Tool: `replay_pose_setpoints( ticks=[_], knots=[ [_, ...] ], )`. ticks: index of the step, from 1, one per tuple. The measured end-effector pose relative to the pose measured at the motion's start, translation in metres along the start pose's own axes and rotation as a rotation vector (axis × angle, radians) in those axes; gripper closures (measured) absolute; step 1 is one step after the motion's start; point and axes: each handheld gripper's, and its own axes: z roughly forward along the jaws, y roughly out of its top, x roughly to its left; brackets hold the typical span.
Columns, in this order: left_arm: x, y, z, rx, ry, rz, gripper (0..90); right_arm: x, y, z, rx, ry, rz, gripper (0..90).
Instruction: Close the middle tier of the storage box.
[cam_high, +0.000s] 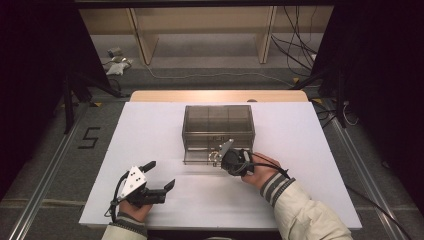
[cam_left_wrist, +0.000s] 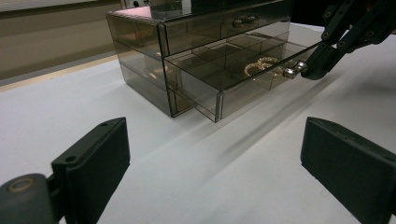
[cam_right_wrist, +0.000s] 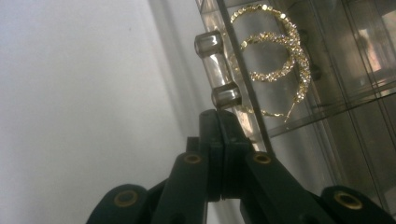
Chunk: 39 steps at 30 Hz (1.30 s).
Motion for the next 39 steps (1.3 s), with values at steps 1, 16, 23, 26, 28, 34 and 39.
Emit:
replay_pose_setpoints(
  ticks=[1,16,23,26,28,34,39],
  knots=[
    [0.000,0.000,0.000,0.000,0.000,0.000,7.8,0.000,0.000,0.000,-0.003,0.000,-0.001,90.0],
    [0.000,0.000,0.000,-0.001,-0.002,-0.003,7.8,-0.001,0.004,-0.001,0.003,-0.021,-0.003,90.0],
    [0.000,0.000,0.000,-0.002,-0.001,-0.004,7.8,-0.007,0.005,-0.001,-0.019,-0.043,0.038,90.0],
    [0.000,0.000,0.000,-0.002,-0.002,-0.004,7.8,-0.009,0.006,-0.001,-0.035,-0.059,0.051,90.0],
    [0.000,0.000,0.000,-0.001,-0.001,-0.004,7.8,-0.011,0.007,-0.001,-0.043,-0.073,0.063,90.0],
    [0.000,0.000,0.000,-0.002,-0.001,-0.005,7.8,-0.018,0.007,0.002,-0.054,-0.100,0.094,90.0],
    [0.001,0.000,0.000,-0.003,-0.003,-0.003,7.8,-0.022,0.007,0.006,-0.070,-0.122,0.116,90.0]
  ],
)
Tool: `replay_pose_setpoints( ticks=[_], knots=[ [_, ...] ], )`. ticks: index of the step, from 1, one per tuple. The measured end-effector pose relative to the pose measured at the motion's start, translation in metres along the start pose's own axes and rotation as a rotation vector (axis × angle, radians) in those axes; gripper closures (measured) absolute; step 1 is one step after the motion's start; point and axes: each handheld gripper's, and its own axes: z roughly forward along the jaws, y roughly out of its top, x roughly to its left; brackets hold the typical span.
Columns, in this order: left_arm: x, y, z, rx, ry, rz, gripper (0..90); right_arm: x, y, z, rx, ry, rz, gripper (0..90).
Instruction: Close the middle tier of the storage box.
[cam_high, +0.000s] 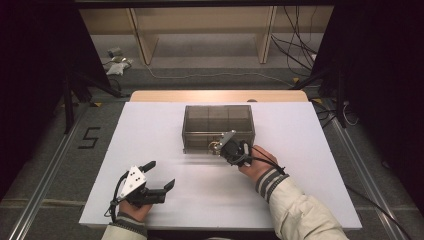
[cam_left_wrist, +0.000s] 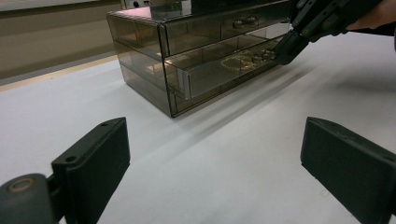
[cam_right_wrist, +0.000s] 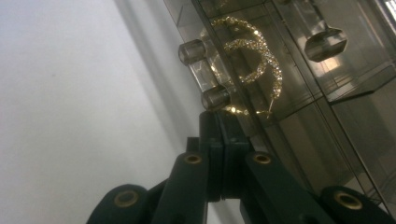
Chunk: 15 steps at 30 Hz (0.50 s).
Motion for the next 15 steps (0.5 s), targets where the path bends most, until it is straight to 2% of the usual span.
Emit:
replay_pose_setpoints(
  ticks=[15],
  knots=[
    [0.000,0.000,0.000,0.001,0.000,-0.001,7.8,-0.011,0.003,0.014,-0.027,-0.048,0.050,90.0]
  ],
)
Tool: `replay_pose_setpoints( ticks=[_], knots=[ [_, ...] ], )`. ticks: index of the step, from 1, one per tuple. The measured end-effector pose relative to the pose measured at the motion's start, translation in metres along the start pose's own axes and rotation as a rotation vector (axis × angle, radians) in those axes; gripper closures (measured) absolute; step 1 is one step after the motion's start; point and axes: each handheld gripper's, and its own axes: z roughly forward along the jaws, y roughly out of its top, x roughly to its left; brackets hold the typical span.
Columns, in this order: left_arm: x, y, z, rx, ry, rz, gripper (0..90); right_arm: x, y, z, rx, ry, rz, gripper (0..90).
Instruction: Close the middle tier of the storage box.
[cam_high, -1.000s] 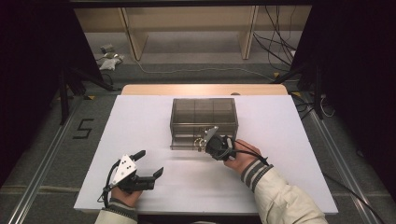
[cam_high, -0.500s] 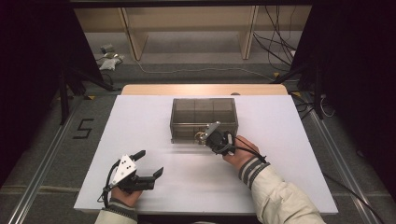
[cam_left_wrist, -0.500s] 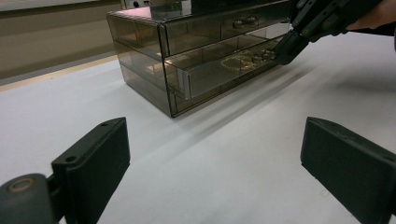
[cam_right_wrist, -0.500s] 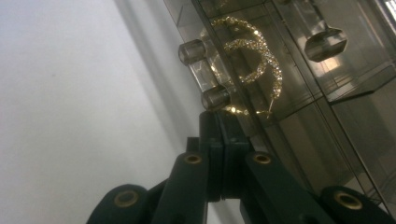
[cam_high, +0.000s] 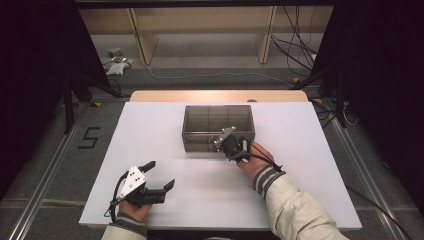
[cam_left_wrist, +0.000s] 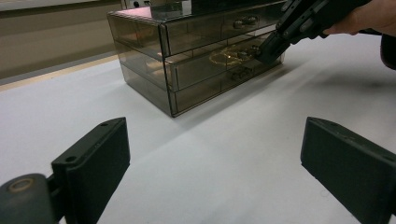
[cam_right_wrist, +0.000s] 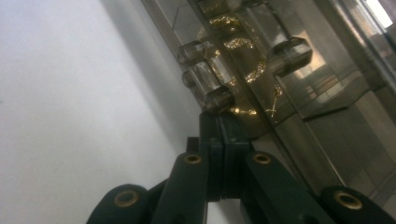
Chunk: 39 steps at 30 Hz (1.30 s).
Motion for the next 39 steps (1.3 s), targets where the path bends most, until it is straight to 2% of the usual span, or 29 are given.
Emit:
replay_pose_setpoints(
  ticks=[3,8,9,14,21,25,28,31,34,39],
  knots=[
    [0.000,0.000,0.000,0.000,0.002,0.000,7.8,-0.003,0.000,0.001,0.001,0.001,0.015,90.0],
    [0.000,0.000,0.000,-0.002,0.000,0.003,7.8,-0.006,0.001,0.002,-0.011,-0.031,0.027,90.0],
    [0.000,0.000,0.000,-0.001,0.000,0.001,7.8,-0.007,0.001,0.002,-0.016,-0.020,0.036,90.0],
    [0.000,0.000,0.000,-0.005,0.004,-0.003,7.8,-0.006,0.000,0.003,-0.024,-0.031,0.037,90.0],
    [0.001,0.000,0.000,-0.001,0.003,-0.006,7.8,-0.005,-0.001,-0.003,-0.014,-0.013,0.048,90.0],
    [0.001,0.000,0.000,0.000,0.002,-0.006,7.8,-0.003,-0.001,-0.012,-0.033,0.001,0.036,87.7],
    [0.001,0.000,0.000,0.000,0.001,-0.012,7.8,-0.003,-0.001,-0.023,-0.074,0.023,0.040,81.8],
    [0.001,0.000,0.000,0.001,0.004,-0.014,7.9,-0.003,-0.001,-0.032,-0.116,0.057,0.064,74.5],
    [0.001,0.000,0.000,0.000,0.001,-0.013,7.9,-0.003,-0.002,-0.038,-0.136,0.058,0.055,70.6],
    [0.001,0.000,0.000,0.002,0.007,-0.019,7.9,-0.002,-0.004,-0.053,-0.204,0.060,0.060,63.3]
  ],
)
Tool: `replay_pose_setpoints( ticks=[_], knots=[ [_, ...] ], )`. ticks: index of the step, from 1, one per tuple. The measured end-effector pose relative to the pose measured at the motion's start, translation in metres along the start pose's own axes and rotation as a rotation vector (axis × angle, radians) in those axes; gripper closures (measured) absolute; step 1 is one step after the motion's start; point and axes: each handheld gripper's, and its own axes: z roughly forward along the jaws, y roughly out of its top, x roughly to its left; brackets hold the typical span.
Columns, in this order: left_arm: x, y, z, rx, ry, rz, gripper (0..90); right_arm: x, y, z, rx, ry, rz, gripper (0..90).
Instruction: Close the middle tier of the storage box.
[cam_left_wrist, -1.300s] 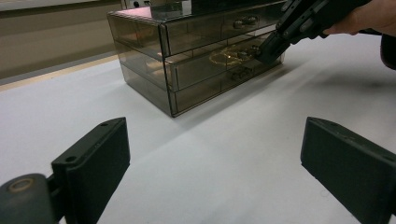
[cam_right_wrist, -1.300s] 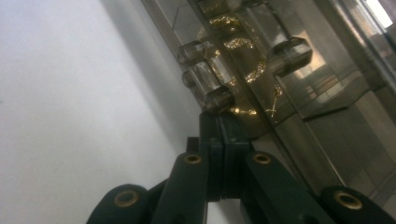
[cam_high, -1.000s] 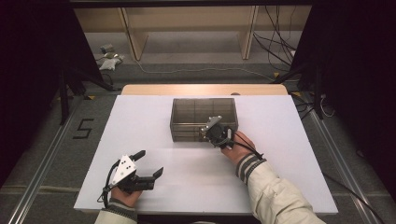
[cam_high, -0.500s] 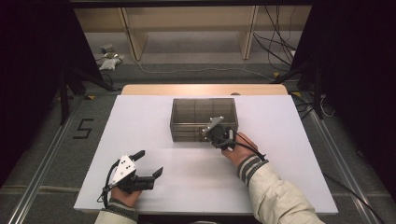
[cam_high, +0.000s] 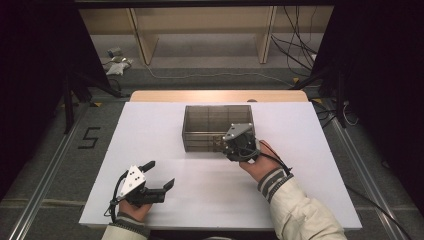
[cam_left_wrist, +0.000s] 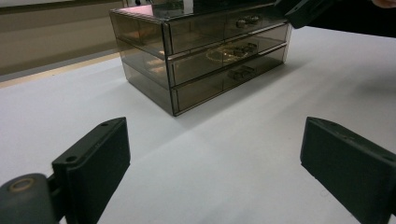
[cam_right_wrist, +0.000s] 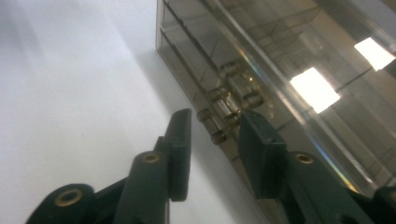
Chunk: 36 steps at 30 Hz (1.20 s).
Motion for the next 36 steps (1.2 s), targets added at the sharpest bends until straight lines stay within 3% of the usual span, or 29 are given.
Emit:
replay_pose_setpoints(
  ticks=[7,14,17,20,26,28,31,36],
  knots=[
    [0.001,0.000,-0.001,-0.001,0.004,-0.004,7.9,-0.003,-0.003,-0.021,-0.078,0.019,0.017,51.0],
    [0.000,-0.001,-0.001,0.000,0.006,-0.003,7.9,-0.004,-0.011,-0.036,-0.160,0.047,0.036,33.2],
    [0.001,0.000,-0.002,0.000,0.003,0.000,7.9,-0.001,-0.013,-0.043,-0.174,0.026,0.008,24.2],
    [0.001,0.000,-0.002,0.001,0.005,-0.001,7.9,0.001,-0.015,-0.049,-0.184,0.021,-0.020,22.8],
    [0.002,0.000,-0.002,-0.003,0.006,0.003,7.9,-0.003,-0.024,-0.064,-0.224,0.029,0.020,10.1],
    [0.001,0.000,-0.002,-0.001,0.002,0.004,7.9,-0.006,-0.029,-0.069,-0.241,0.061,0.043,9.2],
    [0.001,0.000,-0.002,-0.003,-0.001,0.001,7.9,-0.009,-0.038,-0.077,-0.289,0.071,0.078,4.2],
    [0.002,0.001,-0.002,-0.006,0.000,-0.009,7.9,-0.012,-0.056,-0.088,-0.360,0.040,0.109,1.8]
  ],
)
